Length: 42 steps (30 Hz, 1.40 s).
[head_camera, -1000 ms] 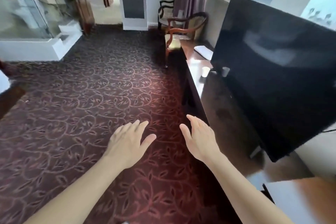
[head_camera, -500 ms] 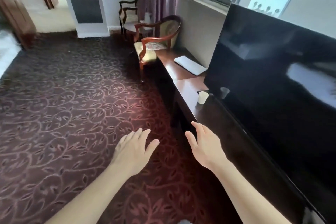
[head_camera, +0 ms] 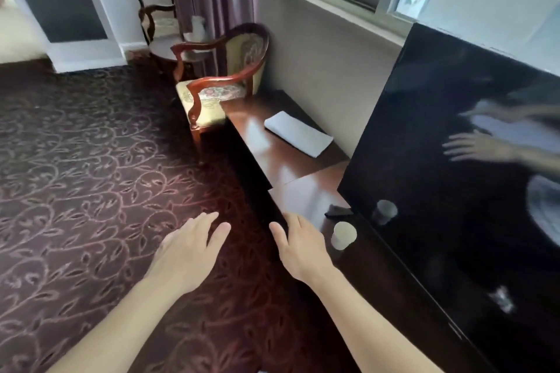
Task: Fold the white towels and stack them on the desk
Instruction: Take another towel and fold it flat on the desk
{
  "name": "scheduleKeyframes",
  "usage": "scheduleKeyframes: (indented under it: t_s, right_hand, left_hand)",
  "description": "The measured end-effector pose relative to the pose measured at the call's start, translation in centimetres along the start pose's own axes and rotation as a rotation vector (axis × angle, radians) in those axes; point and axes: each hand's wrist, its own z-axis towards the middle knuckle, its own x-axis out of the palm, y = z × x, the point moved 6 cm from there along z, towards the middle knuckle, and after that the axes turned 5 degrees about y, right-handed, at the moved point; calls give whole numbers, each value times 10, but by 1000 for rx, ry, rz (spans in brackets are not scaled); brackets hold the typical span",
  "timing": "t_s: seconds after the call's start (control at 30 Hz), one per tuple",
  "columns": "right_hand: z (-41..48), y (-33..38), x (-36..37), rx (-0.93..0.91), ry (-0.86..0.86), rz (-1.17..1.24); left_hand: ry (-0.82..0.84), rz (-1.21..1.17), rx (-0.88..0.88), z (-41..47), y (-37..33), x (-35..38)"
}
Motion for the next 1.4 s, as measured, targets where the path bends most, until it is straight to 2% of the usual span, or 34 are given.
scheduleKeyframes:
  t_s: [0.2, 0.33, 0.6, 0.73, 0.83, 1.03, 1.2, 1.33, 1.4]
  right_hand:
    - [143, 38, -5, -15, 45, 25]
    - [232, 42, -4, 102, 32, 57]
    - [343, 9, -16, 373, -25, 135]
    - [393, -27, -15, 507, -93, 221]
    - [441, -64, -7, 609, -67, 304]
    - [525, -140, 18, 801, 60, 451]
    - [577, -189, 21, 916, -1, 552]
    - [610, -249, 51, 1045, -20, 572]
    - [621, -268, 54, 1115, -91, 587]
  left_hand:
    - [51, -6, -8, 130, 34, -38]
    - [103, -4, 64, 251, 47, -55]
    - [303, 156, 276, 432, 16, -64]
    - [379, 213, 374, 510, -18, -57]
    - [430, 254, 408, 568, -32, -47]
    - [571, 278, 366, 667, -42, -13]
    - [733, 83, 223, 753, -54, 34]
    - [665, -182, 12, 832, -59, 73]
    - [612, -276, -32, 866, -60, 91]
